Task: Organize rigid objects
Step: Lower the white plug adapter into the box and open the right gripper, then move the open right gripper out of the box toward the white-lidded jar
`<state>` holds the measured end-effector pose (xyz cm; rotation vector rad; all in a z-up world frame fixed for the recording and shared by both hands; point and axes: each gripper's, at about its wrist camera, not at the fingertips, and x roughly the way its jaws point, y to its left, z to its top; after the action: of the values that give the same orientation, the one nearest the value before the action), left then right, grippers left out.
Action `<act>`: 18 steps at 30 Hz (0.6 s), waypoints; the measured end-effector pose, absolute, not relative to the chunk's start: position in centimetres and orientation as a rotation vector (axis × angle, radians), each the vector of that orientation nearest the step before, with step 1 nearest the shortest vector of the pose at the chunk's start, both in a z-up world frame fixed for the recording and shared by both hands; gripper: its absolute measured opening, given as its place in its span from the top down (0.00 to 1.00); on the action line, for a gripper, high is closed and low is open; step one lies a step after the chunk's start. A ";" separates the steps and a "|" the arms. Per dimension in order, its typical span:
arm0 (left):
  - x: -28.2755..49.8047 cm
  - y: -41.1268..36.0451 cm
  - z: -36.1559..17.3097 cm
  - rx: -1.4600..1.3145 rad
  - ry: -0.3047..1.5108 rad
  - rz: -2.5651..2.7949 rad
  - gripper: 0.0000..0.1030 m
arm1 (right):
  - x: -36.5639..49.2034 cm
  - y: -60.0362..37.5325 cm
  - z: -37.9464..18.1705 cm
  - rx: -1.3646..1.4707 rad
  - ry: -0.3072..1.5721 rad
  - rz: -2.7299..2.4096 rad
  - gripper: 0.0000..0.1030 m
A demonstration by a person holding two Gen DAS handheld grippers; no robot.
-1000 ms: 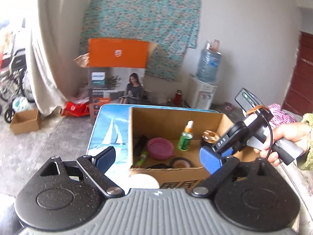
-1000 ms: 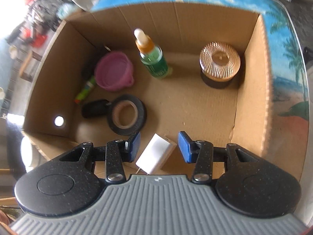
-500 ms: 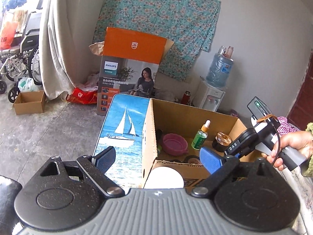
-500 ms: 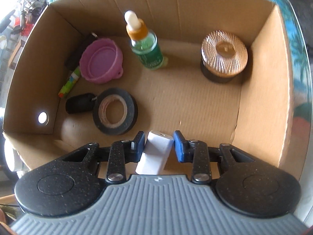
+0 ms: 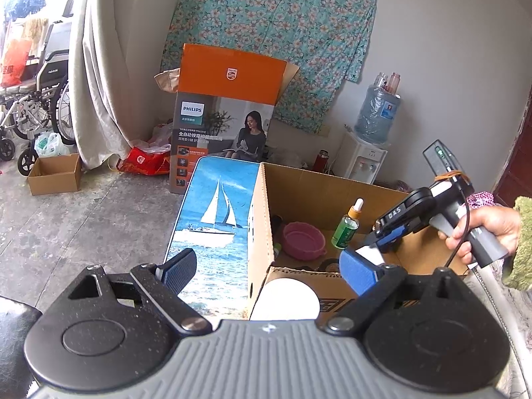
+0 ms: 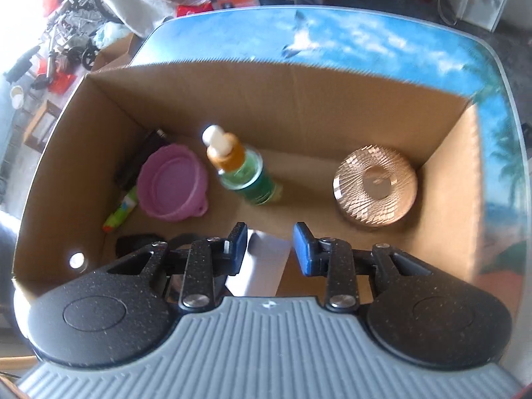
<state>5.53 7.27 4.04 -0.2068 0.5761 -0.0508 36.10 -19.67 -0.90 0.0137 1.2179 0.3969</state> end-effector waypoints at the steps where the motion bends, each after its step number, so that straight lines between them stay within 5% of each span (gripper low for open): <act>1: 5.6 7.3 4.0 -0.209 0.578 -0.051 0.09 | 36.1 -19.9 -0.7 0.017 1.214 0.390 0.70; 12: 5.1 7.3 3.9 -0.226 0.598 -0.128 0.09 | 31.7 -19.9 3.3 0.077 1.069 0.463 0.67; 18: 4.7 5.7 2.6 -0.157 0.649 -0.161 0.09 | 22.5 -19.3 7.9 0.084 0.847 0.607 0.47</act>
<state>4.67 5.69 2.63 -0.1573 0.6488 -0.1608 22.47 -19.25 7.86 0.0838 0.8469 0.6067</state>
